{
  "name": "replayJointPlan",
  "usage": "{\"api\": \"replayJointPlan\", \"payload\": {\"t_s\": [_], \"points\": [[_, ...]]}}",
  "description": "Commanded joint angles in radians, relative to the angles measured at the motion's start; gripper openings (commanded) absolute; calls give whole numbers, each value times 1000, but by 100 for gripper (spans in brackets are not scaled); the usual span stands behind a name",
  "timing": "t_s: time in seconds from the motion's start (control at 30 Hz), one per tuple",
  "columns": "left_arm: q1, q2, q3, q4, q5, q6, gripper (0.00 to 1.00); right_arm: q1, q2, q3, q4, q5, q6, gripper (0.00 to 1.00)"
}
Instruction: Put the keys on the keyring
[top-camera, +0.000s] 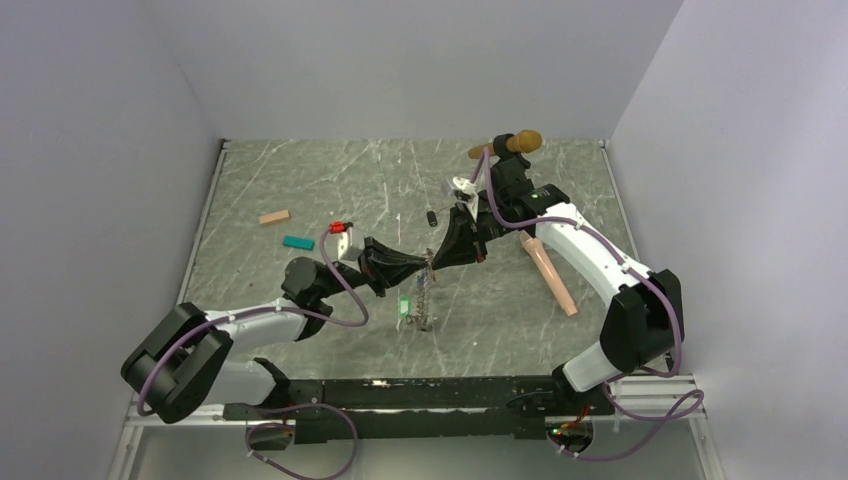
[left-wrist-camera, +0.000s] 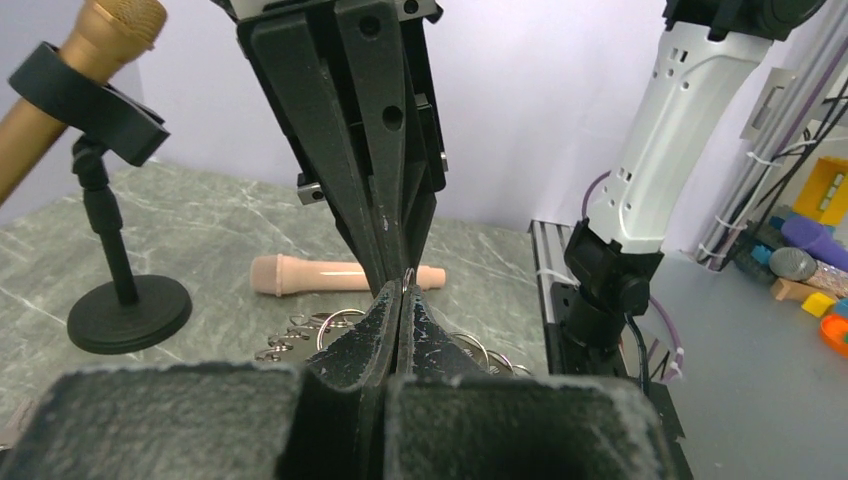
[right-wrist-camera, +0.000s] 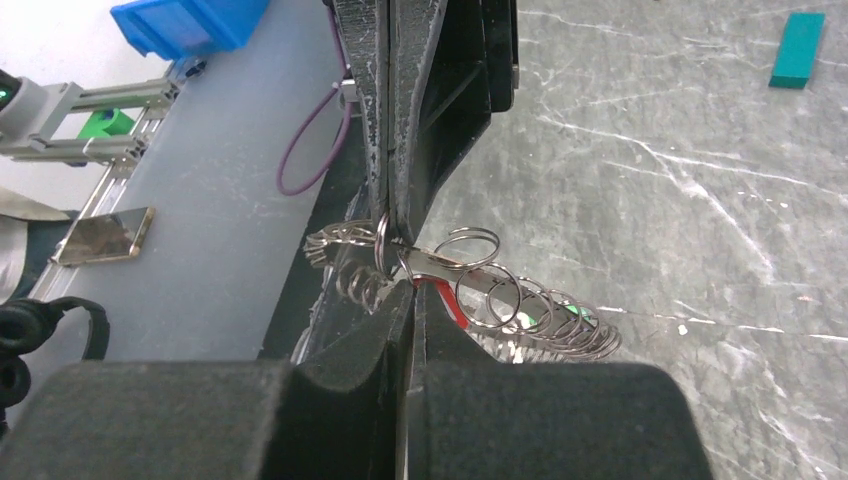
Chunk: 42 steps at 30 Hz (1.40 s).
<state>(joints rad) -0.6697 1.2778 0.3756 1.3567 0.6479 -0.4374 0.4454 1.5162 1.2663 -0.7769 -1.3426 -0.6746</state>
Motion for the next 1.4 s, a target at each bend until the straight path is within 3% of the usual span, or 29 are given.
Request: {"api": "replayJointPlan", "payload": {"t_s": [0.0,0.27,0.47,0.73,1.0,1.13,1.37], "points": [[3,-28,69,-63,102,48,0,-6,-32,2,25,-41,8,7],[23,-110,129,-380,115,223,0,-6,-34,13,-13,-45,-33,7],[70,-205,123,-518,90,294,0,-6,-34,17,-32,-32,-54,8],[94,-251,131,-589,56,307,0,-16,-35,27,-65,-8,-92,36],[124,-305,264,-860,-102,303,0,-81,-79,24,-90,15,-138,44],[145,-267,287,-806,-147,204,0,-99,-102,10,-74,23,-132,44],[175,-35,439,-722,-165,82,0,-129,-130,-9,-54,38,-129,44]]}}
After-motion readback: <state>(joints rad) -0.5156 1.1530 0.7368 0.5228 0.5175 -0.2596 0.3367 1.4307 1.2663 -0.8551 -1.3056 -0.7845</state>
